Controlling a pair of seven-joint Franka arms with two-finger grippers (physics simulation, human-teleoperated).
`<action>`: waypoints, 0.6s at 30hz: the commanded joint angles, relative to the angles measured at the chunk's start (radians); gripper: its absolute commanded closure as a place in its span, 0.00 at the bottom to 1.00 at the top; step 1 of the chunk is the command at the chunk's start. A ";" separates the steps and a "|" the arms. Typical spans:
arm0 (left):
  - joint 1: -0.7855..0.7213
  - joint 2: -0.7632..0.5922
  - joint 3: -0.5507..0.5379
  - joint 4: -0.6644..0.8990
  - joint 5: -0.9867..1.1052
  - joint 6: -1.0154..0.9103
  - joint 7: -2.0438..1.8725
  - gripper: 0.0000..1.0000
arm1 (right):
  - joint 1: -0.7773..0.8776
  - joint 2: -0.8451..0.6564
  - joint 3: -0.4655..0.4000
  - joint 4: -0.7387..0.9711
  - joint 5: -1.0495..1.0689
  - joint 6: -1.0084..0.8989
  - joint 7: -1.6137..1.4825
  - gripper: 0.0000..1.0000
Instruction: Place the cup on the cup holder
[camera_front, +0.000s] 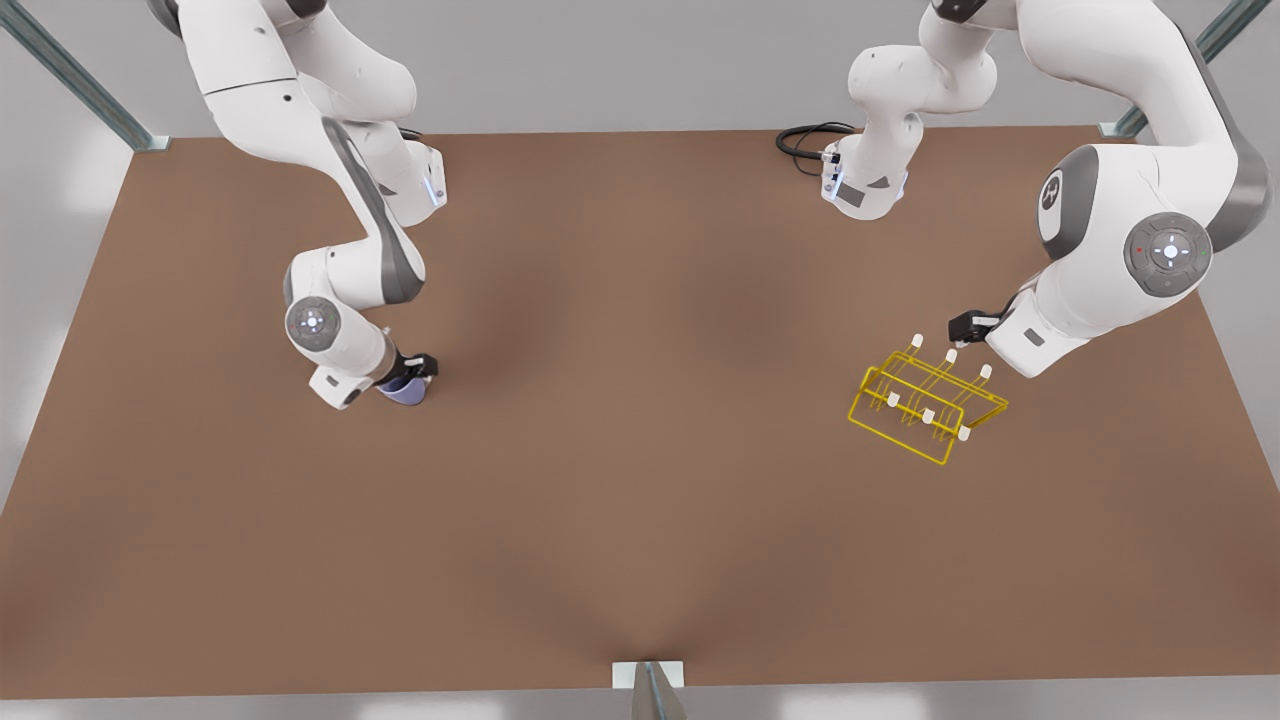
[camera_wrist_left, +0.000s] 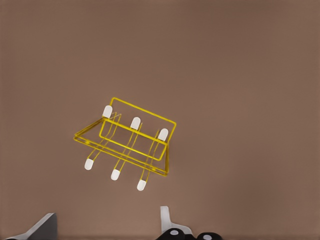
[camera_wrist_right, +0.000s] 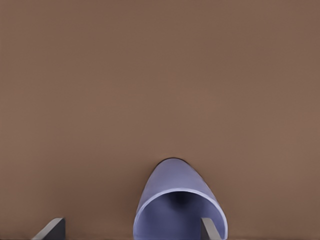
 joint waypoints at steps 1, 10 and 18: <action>0.000 -0.001 0.001 0.000 0.001 -0.001 0.001 0.00 | 0.001 -0.001 0.000 -0.017 0.001 0.037 -0.110 0.00; 0.000 0.007 0.001 0.000 0.001 -0.001 0.003 0.00 | 0.010 0.059 0.000 -0.069 -0.002 0.114 -0.113 0.00; 0.000 0.010 -0.004 -0.012 -0.007 -0.050 0.007 0.00 | -0.004 0.092 -0.001 -0.060 -0.008 0.180 -0.121 0.79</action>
